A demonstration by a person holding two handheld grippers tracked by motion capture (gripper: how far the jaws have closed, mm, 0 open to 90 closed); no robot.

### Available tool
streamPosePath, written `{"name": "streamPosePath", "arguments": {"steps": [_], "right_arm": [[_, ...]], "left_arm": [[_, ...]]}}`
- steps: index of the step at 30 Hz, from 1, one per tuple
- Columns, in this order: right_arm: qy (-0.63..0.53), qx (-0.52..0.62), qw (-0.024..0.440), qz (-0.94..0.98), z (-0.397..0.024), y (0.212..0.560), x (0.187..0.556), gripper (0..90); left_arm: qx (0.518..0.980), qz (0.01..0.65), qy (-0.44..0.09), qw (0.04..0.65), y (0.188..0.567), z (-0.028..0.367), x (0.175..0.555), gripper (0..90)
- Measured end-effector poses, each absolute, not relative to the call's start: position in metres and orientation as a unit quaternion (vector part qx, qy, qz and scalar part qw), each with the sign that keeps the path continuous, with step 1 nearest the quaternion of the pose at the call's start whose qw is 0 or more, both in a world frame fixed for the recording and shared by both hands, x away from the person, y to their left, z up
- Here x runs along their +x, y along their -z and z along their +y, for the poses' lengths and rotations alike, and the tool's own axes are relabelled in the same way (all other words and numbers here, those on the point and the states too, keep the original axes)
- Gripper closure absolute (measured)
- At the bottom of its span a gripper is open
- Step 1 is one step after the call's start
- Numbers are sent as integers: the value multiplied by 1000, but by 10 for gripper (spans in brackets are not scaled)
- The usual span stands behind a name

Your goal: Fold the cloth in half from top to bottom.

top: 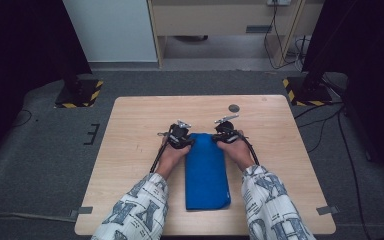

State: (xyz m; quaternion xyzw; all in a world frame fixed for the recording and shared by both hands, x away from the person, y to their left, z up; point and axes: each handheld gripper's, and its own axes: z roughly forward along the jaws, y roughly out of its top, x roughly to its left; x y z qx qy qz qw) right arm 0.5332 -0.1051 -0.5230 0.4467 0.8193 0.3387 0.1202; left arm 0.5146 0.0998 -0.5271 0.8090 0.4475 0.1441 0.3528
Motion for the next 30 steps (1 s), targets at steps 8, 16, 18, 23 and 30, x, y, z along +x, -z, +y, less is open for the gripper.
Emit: {"name": "streamPosePath", "arguments": {"steps": [8,16,18,23,30], "right_arm": [[-359,441,125,813,-112,509,522,837],[-389,437,130,800,-114,491,513,837],[-392,436,132,799,-114,488,511,837],[-401,433,137,795,-113,482,509,837],[-410,429,140,792,-113,475,507,836]], "left_arm": [[815,444,-139,346,518,94,509,827],[804,444,-153,364,500,100,504,826],[802,444,-158,367,495,102,502,826],[799,441,-165,375,488,105,499,827],[793,442,-170,383,481,108,497,832]]}}
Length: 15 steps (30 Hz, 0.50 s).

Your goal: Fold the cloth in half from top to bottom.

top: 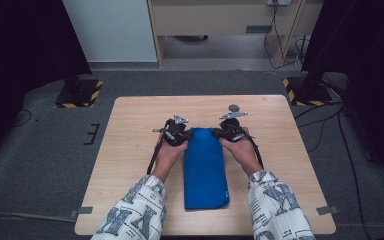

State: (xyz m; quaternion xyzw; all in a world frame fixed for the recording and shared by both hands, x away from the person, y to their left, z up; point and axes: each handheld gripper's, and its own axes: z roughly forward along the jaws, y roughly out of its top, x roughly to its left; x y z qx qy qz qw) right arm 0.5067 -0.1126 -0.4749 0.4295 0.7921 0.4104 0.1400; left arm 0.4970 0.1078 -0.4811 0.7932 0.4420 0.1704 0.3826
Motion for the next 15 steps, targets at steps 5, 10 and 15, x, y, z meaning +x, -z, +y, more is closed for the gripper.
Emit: {"name": "streamPosePath", "arguments": {"steps": [5,10,15], "right_arm": [[-416,425,146,791,-113,469,504,836],[-423,422,153,787,-114,460,502,837],[-439,419,159,779,-116,451,503,836]], "left_arm": [[790,440,-175,389,474,108,495,833],[786,437,-181,397,464,108,495,834],[783,433,-189,405,455,109,496,839]]}}
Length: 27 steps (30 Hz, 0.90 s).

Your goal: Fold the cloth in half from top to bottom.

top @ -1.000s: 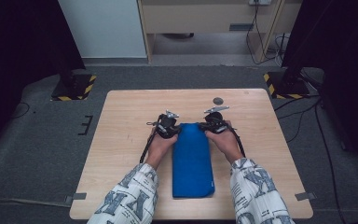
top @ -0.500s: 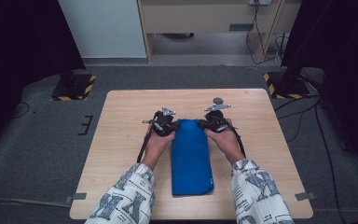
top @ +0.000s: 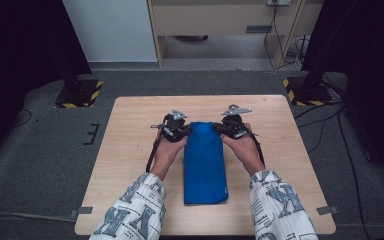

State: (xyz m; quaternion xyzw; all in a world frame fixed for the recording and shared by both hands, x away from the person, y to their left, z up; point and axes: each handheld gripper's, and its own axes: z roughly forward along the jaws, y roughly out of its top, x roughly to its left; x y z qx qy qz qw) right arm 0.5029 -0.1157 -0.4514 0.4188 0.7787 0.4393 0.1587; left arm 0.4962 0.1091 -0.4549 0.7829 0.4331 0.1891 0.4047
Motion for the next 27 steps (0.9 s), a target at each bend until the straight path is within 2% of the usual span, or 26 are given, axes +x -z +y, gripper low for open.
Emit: {"name": "streamPosePath", "arguments": {"steps": [10,27], "right_arm": [[-454,408,166,774,-117,444,502,837],[-459,390,182,778,-123,446,468,837]], "left_arm": [[784,426,-193,408,446,110,494,844],[790,399,-215,413,445,106,462,843]]}}
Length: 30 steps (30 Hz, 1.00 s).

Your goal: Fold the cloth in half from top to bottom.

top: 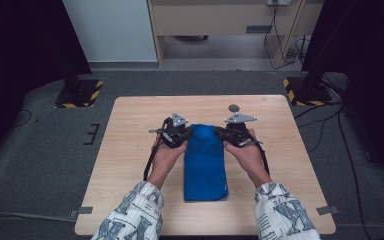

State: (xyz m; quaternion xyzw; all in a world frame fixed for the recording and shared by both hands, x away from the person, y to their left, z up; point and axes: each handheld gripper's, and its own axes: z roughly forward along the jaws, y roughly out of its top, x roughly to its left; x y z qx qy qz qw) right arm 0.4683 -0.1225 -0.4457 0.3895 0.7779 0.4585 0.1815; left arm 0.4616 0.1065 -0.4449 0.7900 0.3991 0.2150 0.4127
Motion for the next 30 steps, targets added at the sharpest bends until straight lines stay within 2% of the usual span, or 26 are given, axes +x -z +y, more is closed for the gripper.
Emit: {"name": "streamPosePath", "arguments": {"steps": [14,30], "right_arm": [[-460,384,178,781,-125,461,440,835],[-461,367,156,793,-129,484,406,827]], "left_arm": [[796,381,-216,417,454,108,432,840],[798,384,-184,427,474,116,399,835]]}}
